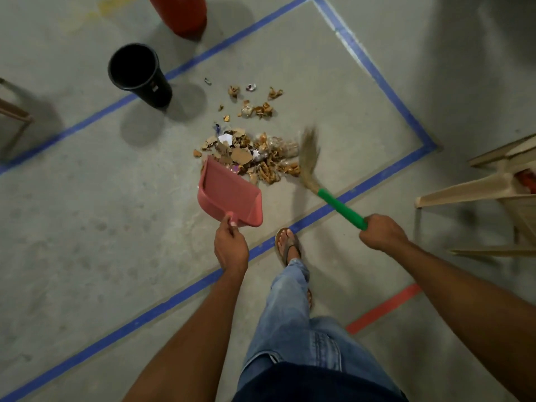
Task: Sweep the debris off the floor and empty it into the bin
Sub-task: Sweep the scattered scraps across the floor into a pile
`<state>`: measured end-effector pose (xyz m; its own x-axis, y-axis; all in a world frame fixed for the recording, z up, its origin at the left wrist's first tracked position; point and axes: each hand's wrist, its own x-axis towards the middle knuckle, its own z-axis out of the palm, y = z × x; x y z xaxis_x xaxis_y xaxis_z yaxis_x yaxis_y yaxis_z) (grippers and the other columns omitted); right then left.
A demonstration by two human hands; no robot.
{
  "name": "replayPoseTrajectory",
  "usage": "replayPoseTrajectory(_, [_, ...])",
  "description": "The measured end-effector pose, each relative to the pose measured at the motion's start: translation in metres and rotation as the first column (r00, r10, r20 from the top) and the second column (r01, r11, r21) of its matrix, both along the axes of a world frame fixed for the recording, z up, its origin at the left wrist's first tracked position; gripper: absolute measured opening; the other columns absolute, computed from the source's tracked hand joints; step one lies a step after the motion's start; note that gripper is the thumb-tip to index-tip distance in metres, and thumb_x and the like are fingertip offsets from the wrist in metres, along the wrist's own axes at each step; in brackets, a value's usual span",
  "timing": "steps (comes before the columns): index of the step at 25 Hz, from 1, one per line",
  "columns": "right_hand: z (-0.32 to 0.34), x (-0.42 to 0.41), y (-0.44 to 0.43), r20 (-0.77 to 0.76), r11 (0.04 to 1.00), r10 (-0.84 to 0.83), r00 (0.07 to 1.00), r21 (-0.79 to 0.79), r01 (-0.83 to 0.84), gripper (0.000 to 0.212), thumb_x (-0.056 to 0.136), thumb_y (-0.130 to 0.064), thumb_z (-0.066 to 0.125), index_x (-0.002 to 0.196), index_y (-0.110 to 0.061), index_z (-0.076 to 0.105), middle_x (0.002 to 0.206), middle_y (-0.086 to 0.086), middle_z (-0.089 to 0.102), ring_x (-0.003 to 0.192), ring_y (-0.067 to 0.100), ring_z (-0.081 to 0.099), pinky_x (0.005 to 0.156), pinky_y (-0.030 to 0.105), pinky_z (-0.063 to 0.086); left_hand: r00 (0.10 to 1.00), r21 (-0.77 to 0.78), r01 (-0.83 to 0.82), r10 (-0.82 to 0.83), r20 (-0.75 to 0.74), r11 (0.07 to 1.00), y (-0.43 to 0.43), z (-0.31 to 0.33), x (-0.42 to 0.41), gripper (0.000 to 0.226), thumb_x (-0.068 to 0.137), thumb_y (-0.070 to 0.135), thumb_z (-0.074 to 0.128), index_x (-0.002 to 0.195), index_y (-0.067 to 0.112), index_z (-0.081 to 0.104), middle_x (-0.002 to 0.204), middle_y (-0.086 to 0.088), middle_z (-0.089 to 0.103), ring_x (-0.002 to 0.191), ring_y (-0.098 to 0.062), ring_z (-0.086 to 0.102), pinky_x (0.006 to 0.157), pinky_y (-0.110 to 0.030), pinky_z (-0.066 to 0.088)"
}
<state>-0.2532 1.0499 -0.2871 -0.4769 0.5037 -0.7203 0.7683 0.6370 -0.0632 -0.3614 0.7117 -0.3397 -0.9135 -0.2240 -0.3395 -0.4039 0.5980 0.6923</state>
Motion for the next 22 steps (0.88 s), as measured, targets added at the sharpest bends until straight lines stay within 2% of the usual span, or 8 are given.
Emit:
replayPoseTrajectory(3, [0.019,0.020,-0.012,-0.050,0.997,0.082,0.995,0.010,-0.081,0.042,0.079,-0.024,0.057,0.121,-0.024,0.059,0.104,0.014,0.072,0.098,0.037,0.069,0.080,0.039,0.056,1.000,-0.055,-0.001,0.003,0.028,0.999,0.013,0.000,-0.020,0.035,0.107,0.033,0.044,0.137,0.029,0.061,0.126,-0.002,0.070,0.104,-0.028,0.071,0.094,-0.050,0.055])
replayPoseTrajectory(6, [0.042,0.074,0.012,-0.049,0.994,0.098,0.994,0.055,-0.095,0.052,0.087,-0.023,0.063,0.138,-0.022,0.050,0.096,0.015,0.073,0.085,0.037,0.071,0.072,0.041,0.057,0.997,-0.068,-0.034,0.038,0.069,0.997,0.030,0.009,-0.049,0.035,0.108,0.029,0.044,0.138,0.025,0.061,0.126,-0.005,0.070,0.107,-0.029,0.069,0.094,-0.049,0.054])
replayPoseTrajectory(11, [0.081,0.104,0.095,0.031,0.960,0.115,0.993,0.254,-0.119,0.069,0.089,-0.019,0.065,0.152,-0.016,0.037,0.111,0.019,0.067,0.075,0.035,0.068,0.059,0.042,0.055,0.994,0.020,-0.078,0.076,0.072,0.997,0.077,0.026,-0.097,0.036,0.107,0.035,0.044,0.138,0.029,0.060,0.126,-0.003,0.070,0.106,-0.029,0.069,0.094,-0.050,0.055])
replayPoseTrajectory(14, [0.083,0.038,0.130,-0.035,0.963,0.105,0.994,0.252,-0.093,0.063,0.087,-0.011,0.067,0.146,-0.015,0.044,0.102,0.017,0.064,0.071,0.037,0.064,0.058,0.040,0.050,0.994,0.067,-0.095,0.091,0.061,0.993,0.111,0.027,-0.125,0.036,0.106,0.038,0.043,0.137,0.031,0.060,0.128,-0.001,0.070,0.107,-0.027,0.070,0.093,-0.050,0.056])
replayPoseTrajectory(16, [0.070,-0.020,0.152,-0.128,0.972,0.074,0.989,0.232,-0.042,0.056,0.086,-0.013,0.064,0.138,-0.023,0.045,0.099,0.016,0.064,0.079,0.039,0.065,0.066,0.042,0.050,0.993,0.081,-0.113,0.110,0.036,0.990,0.133,0.027,-0.140,0.036,0.106,0.038,0.044,0.138,0.032,0.060,0.127,-0.002,0.070,0.107,-0.027,0.070,0.092,-0.050,0.057])
replayPoseTrajectory(18, [0.045,-0.082,0.185,-0.168,0.974,0.003,0.986,0.223,0.035,0.042,0.088,-0.016,0.061,0.129,-0.018,0.051,0.102,0.022,0.068,0.091,0.044,0.067,0.077,0.045,0.051,0.991,0.092,-0.133,0.132,0.021,0.987,0.152,0.017,-0.153,0.035,0.106,0.038,0.044,0.137,0.034,0.059,0.125,-0.001,0.071,0.105,-0.026,0.071,0.091,-0.050,0.057])
replayPoseTrajectory(20, [0.012,-0.154,0.233,-0.181,0.974,-0.103,0.978,0.180,0.135,0.036,0.089,-0.019,0.059,0.124,-0.013,0.058,0.107,0.026,0.068,0.098,0.045,0.066,0.084,0.045,0.052,0.984,0.086,-0.177,0.177,0.008,0.980,0.176,0.008,-0.167,0.034,0.107,0.040,0.043,0.137,0.036,0.059,0.124,0.000,0.071,0.103,-0.025,0.071,0.090,-0.050,0.057])
replayPoseTrajectory(22, [-0.020,-0.236,0.285,-0.112,0.977,-0.138,0.984,0.150,0.154,0.034,0.084,-0.020,0.058,0.115,-0.007,0.064,0.102,0.024,0.069,0.089,0.040,0.069,0.077,0.041,0.057,0.972,0.076,-0.235,0.235,0.005,0.969,0.203,0.000,-0.177,0.034,0.107,0.039,0.044,0.136,0.035,0.060,0.124,0.001,0.072,0.104,-0.025,0.071,0.090,-0.050,0.057])
